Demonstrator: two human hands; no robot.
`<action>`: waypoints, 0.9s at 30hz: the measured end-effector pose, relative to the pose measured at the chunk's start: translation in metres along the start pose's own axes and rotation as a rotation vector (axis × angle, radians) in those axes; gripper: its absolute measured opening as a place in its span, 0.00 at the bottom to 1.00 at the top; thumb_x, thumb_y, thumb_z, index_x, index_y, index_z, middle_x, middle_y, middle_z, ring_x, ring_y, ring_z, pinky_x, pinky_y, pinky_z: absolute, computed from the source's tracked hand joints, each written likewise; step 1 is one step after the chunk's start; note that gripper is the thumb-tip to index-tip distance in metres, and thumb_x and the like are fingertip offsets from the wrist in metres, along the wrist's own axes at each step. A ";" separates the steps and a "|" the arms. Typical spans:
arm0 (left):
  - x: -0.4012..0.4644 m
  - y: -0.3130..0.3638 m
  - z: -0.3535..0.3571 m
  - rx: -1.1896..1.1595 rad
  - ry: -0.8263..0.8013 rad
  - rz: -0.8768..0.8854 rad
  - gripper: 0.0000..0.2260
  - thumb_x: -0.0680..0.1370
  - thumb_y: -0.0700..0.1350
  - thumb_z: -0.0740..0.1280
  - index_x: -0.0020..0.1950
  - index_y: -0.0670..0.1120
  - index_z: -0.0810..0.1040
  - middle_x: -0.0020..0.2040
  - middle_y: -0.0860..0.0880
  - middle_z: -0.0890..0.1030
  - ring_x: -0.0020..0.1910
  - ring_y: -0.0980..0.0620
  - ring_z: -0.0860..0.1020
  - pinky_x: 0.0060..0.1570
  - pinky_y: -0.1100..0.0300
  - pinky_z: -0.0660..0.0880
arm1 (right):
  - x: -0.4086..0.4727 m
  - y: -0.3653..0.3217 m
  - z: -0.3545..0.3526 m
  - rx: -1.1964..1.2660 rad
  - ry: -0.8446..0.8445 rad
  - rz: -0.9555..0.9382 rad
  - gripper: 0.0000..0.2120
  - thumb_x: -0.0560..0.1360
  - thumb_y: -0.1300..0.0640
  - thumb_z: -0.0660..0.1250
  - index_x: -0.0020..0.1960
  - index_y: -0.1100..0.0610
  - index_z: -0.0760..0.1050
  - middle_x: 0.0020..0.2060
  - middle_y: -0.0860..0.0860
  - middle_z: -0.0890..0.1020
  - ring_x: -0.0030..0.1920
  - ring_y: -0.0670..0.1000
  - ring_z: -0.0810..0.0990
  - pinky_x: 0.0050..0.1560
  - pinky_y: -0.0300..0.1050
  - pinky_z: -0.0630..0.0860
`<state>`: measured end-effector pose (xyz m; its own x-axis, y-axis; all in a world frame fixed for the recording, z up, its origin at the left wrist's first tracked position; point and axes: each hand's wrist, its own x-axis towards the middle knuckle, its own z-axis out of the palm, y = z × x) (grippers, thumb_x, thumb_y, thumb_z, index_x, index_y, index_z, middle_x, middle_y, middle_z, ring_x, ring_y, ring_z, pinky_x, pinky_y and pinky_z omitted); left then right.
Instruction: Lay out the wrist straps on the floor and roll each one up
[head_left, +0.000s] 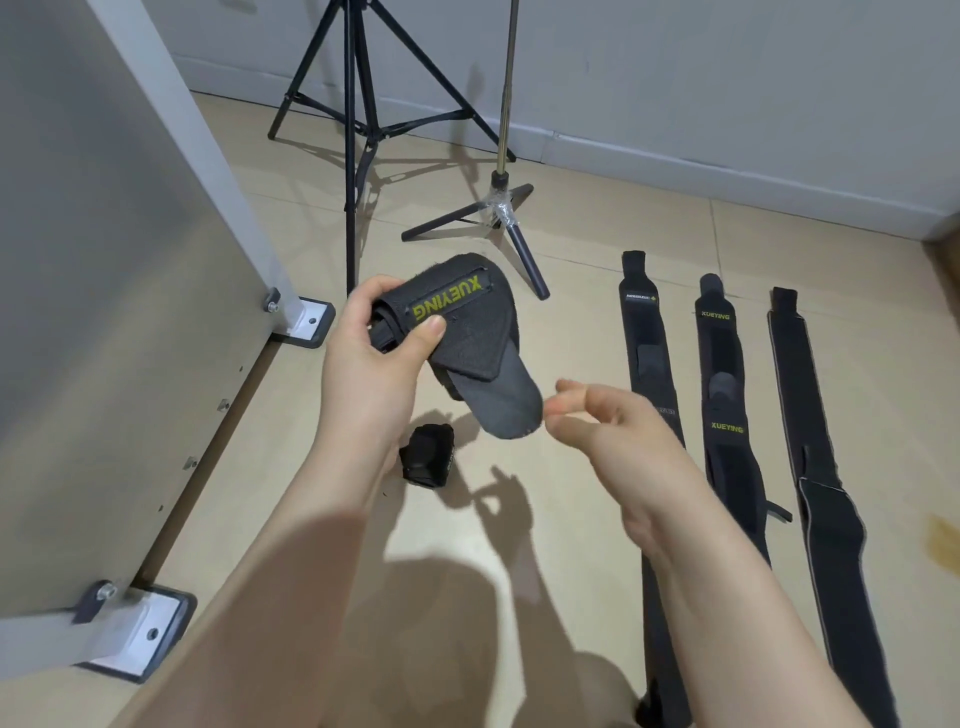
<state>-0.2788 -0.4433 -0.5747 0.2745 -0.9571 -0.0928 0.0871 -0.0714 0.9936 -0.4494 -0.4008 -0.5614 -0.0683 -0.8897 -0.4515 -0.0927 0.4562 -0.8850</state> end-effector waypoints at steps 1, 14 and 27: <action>-0.001 0.000 -0.001 0.041 -0.019 0.014 0.13 0.72 0.41 0.71 0.51 0.56 0.75 0.48 0.51 0.81 0.47 0.53 0.79 0.51 0.58 0.77 | 0.001 0.001 -0.003 -0.046 -0.005 0.030 0.05 0.76 0.62 0.66 0.49 0.54 0.78 0.59 0.48 0.77 0.61 0.46 0.73 0.53 0.38 0.65; -0.021 0.014 0.013 -0.095 -0.255 -0.274 0.14 0.73 0.44 0.70 0.56 0.46 0.74 0.43 0.46 0.83 0.33 0.52 0.81 0.36 0.63 0.78 | 0.011 -0.006 -0.008 -0.055 -0.087 -0.472 0.31 0.64 0.61 0.74 0.64 0.44 0.70 0.61 0.45 0.76 0.61 0.46 0.77 0.63 0.51 0.74; -0.025 0.013 0.015 0.086 -0.436 -0.056 0.20 0.73 0.27 0.65 0.60 0.45 0.75 0.52 0.44 0.82 0.46 0.45 0.82 0.48 0.58 0.80 | 0.007 -0.009 -0.009 0.120 0.011 -0.432 0.23 0.71 0.64 0.71 0.63 0.51 0.72 0.56 0.49 0.79 0.53 0.43 0.80 0.55 0.39 0.76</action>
<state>-0.2994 -0.4245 -0.5587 -0.1594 -0.9788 -0.1289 0.0056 -0.1315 0.9913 -0.4580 -0.4110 -0.5561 -0.0591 -0.9976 -0.0364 0.0008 0.0364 -0.9993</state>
